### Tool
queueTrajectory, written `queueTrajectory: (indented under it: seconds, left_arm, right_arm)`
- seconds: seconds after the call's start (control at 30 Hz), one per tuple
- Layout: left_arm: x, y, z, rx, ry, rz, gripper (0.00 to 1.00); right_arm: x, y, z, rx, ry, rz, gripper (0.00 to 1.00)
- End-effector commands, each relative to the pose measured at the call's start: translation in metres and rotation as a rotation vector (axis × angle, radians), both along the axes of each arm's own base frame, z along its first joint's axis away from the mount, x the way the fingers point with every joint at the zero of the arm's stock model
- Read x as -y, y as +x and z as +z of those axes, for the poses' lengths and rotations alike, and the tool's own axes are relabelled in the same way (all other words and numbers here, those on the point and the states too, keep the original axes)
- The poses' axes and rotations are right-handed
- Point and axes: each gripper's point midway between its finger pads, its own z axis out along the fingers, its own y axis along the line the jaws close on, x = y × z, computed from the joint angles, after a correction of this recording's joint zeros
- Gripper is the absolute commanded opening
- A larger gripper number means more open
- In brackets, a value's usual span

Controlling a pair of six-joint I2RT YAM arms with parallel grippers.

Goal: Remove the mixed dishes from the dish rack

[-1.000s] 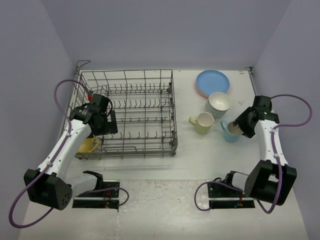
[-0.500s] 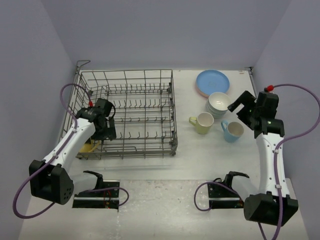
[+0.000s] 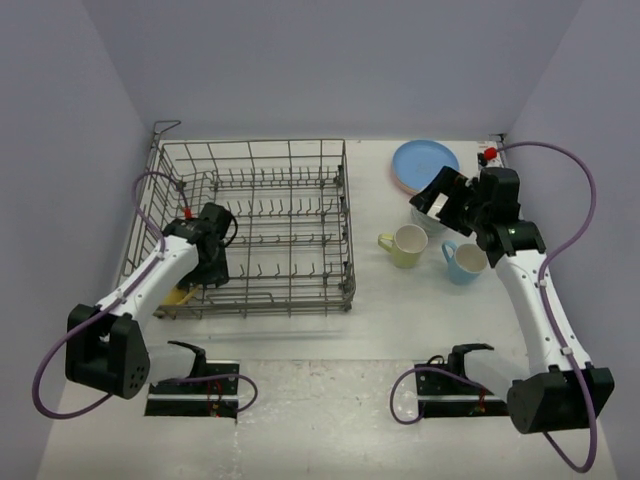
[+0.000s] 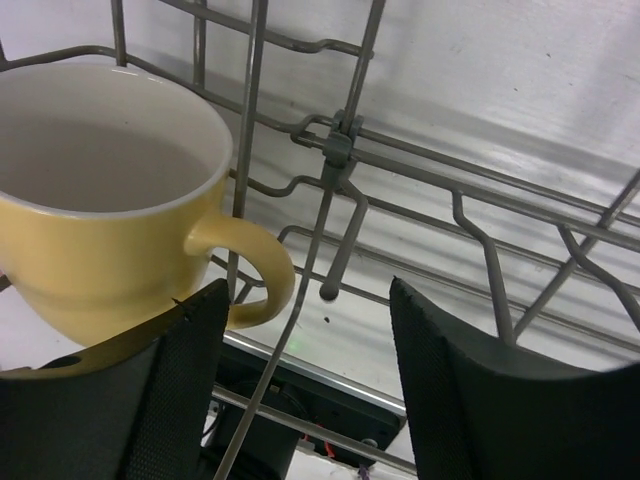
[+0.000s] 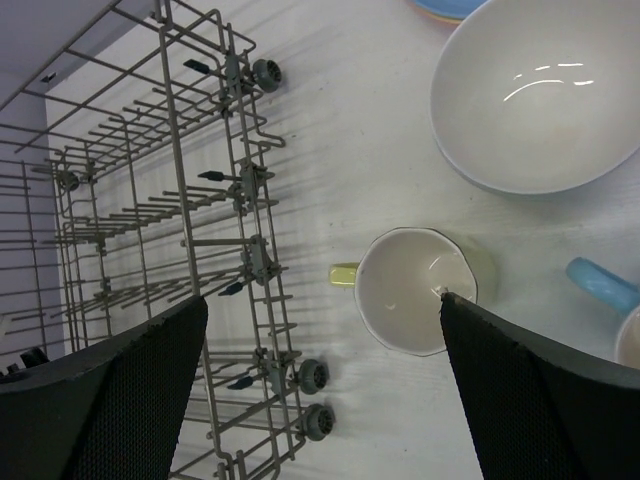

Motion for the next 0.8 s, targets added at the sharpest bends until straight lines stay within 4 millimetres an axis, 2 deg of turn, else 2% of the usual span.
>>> queueTrajectory:
  seconds: [0.0, 0.1, 0.13, 0.2, 0.23, 0.33, 0.77]
  left_arm:
    - [-0.003, 0.007, -0.001, 0.034, 0.063, 0.033, 0.66]
    - [-0.005, 0.008, 0.001, 0.027, 0.120, 0.062, 0.64]
    - [-0.012, 0.003, 0.004, 0.008, 0.172, 0.074, 0.62]
    - [-0.011, -0.002, 0.004, -0.013, 0.208, 0.089, 0.60]
    - [-0.016, -0.002, 0.006, -0.015, 0.248, 0.102, 0.55]
    - [-0.019, -0.003, 0.012, -0.022, 0.315, 0.125, 0.51]
    - [-0.025, 0.001, 0.007, -0.090, 0.443, 0.142, 0.44]
  right_arm:
    - [-0.014, 0.016, 0.023, 0.073, 0.037, 0.042, 0.99]
    - [-0.019, 0.018, 0.023, 0.076, 0.038, 0.061, 0.99]
    - [-0.020, 0.020, 0.022, 0.076, 0.038, 0.063, 0.99]
    - [-0.020, 0.021, 0.024, 0.084, 0.032, 0.072, 0.99]
    - [-0.020, 0.021, 0.025, 0.089, 0.031, 0.069, 0.99]
    - [-0.020, 0.022, 0.025, 0.098, 0.021, 0.077, 0.99]
    - [-0.012, 0.019, 0.031, 0.118, -0.047, 0.084, 0.99]
